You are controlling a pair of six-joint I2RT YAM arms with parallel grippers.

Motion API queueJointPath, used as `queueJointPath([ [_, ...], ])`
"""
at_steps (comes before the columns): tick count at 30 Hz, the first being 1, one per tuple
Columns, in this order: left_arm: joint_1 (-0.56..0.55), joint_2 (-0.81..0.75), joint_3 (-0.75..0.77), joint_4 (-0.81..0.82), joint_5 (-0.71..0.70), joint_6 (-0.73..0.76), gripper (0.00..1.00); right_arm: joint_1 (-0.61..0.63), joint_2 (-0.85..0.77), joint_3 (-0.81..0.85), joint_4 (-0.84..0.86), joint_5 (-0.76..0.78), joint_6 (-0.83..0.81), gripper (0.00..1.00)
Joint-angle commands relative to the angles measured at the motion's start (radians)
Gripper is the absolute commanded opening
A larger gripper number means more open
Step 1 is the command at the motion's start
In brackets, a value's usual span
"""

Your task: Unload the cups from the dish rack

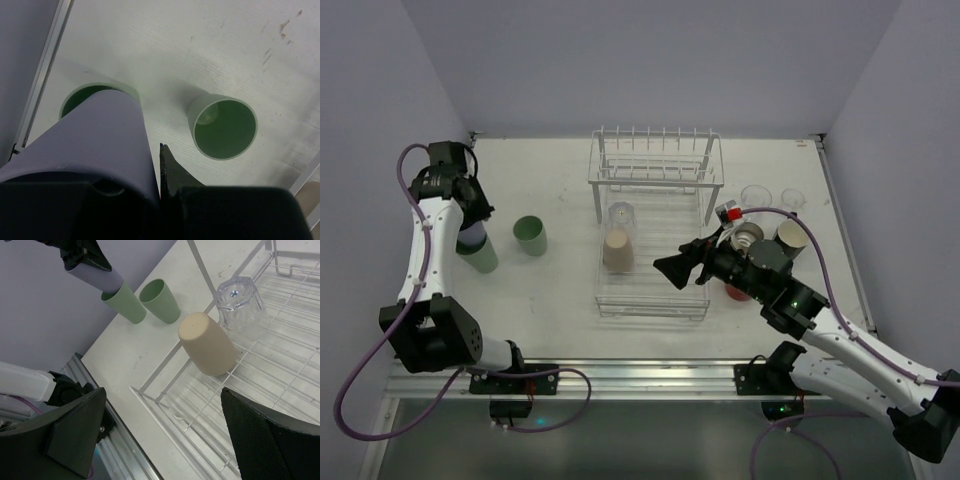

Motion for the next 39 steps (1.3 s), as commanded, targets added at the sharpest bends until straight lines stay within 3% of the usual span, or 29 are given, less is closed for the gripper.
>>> queueJointPath([
  [1, 0.01, -0.011, -0.008, 0.0, 0.015, 0.031, 0.0, 0.002, 0.016, 0.011, 0.006, -0.02, -0.014, 0.99],
  [13, 0.01, -0.003, -0.122, 0.02, 0.002, 0.025, 0.03, 0.002, 0.044, 0.014, 0.006, -0.023, -0.008, 0.99],
  [18, 0.01, 0.008, -0.159, 0.064, 0.002, 0.01, 0.32, 0.002, 0.064, 0.017, 0.008, -0.019, -0.013, 0.99],
  [20, 0.01, 0.006, -0.159, 0.074, 0.003, 0.008, 0.38, 0.002, 0.081, 0.022, 0.006, -0.017, -0.017, 0.99],
  [26, 0.01, -0.052, -0.142, 0.097, 0.015, -0.003, 0.69, 0.002, 0.134, 0.032, 0.01, -0.017, -0.031, 0.99],
  [29, 0.01, -0.104, -0.116, 0.12, 0.07, -0.01, 0.92, 0.002, 0.166, 0.037, 0.02, -0.02, -0.06, 0.99],
  [32, 0.008, -0.166, -0.088, 0.146, 0.155, -0.03, 1.0, 0.002, 0.205, 0.052, 0.02, -0.031, -0.092, 0.98],
  [36, 0.002, -0.261, -0.067, 0.204, 0.267, -0.056, 1.0, 0.003, 0.281, 0.071, 0.033, -0.028, -0.125, 0.95],
  [39, -0.035, -0.388, -0.14, 0.328, 0.417, -0.099, 1.0, 0.009, 0.332, 0.091, 0.054, -0.016, -0.155, 0.93],
])
